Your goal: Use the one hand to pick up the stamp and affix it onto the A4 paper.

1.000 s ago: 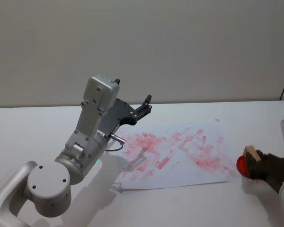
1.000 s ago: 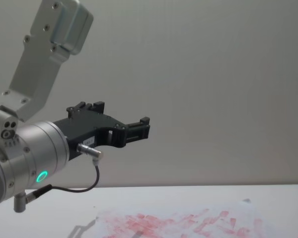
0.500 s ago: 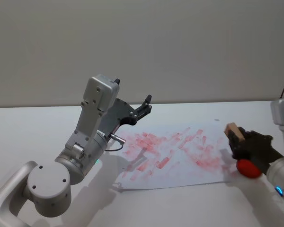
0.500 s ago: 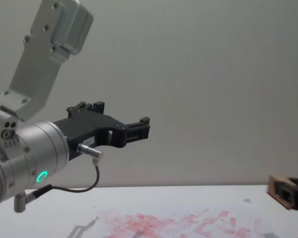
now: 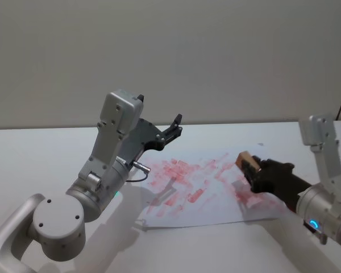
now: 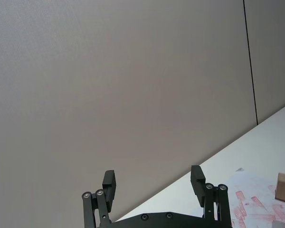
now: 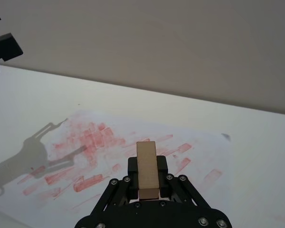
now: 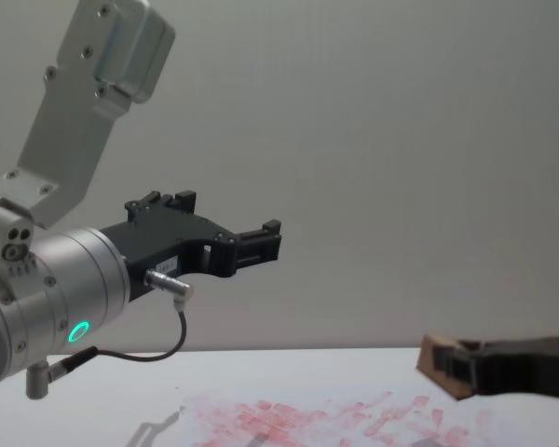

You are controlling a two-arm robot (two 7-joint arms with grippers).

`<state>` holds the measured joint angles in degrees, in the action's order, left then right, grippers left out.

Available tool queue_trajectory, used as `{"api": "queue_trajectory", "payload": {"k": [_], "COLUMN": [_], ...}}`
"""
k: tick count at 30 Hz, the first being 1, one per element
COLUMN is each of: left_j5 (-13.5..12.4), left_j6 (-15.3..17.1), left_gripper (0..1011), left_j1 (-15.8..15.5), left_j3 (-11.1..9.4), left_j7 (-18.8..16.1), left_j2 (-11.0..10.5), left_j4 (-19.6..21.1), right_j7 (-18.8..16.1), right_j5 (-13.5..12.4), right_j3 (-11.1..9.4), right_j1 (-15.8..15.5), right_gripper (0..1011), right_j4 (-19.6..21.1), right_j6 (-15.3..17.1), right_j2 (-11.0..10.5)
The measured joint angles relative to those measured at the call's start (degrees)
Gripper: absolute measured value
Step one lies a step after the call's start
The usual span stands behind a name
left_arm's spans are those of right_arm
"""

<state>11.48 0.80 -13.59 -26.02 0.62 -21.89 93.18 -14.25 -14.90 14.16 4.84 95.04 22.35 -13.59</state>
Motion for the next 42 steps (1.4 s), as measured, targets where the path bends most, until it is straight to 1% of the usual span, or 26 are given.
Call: {"api": "queue_trajectory", "payload": {"k": [6,11,12,16,25,36,42], "left_j5": [0.0,0.0,0.0,0.0,0.0,0.0,0.0], "left_j6": [0.0,0.0,0.0,0.0,0.0,0.0,0.0], "left_gripper": [1001,1001,1001,1001,1001,1001,1001], "left_j1": [0.0,0.0,0.0,0.0,0.0,0.0,0.0], "left_j3": [0.0,0.0,0.0,0.0,0.0,0.0,0.0], "left_j7": [0.0,0.0,0.0,0.0,0.0,0.0,0.0], "left_j2": [0.0,0.0,0.0,0.0,0.0,0.0,0.0], "left_j4": [0.0,0.0,0.0,0.0,0.0,0.0,0.0], "right_j7": [-2.8,-4.7,-4.7,-6.2,-8.2,-9.5,-9.5], "right_j5": [-0.9,-0.9,-0.9,-0.3,1.5,3.5,3.9], "right_j3": [0.5,0.8,0.8,1.2,1.8,2.2,2.4], "right_j1": [1.0,1.7,1.7,2.3,3.6,4.7,5.1], "right_gripper": [216,216,216,216,216,216,216], "right_j4": [-2.0,-3.6,-3.6,-4.8,-6.5,-7.6,-7.7], "right_j6": [2.8,5.0,5.0,6.6,8.6,9.0,7.4], "right_j2": [0.5,0.7,0.7,0.8,0.9,1.0,1.1]}}
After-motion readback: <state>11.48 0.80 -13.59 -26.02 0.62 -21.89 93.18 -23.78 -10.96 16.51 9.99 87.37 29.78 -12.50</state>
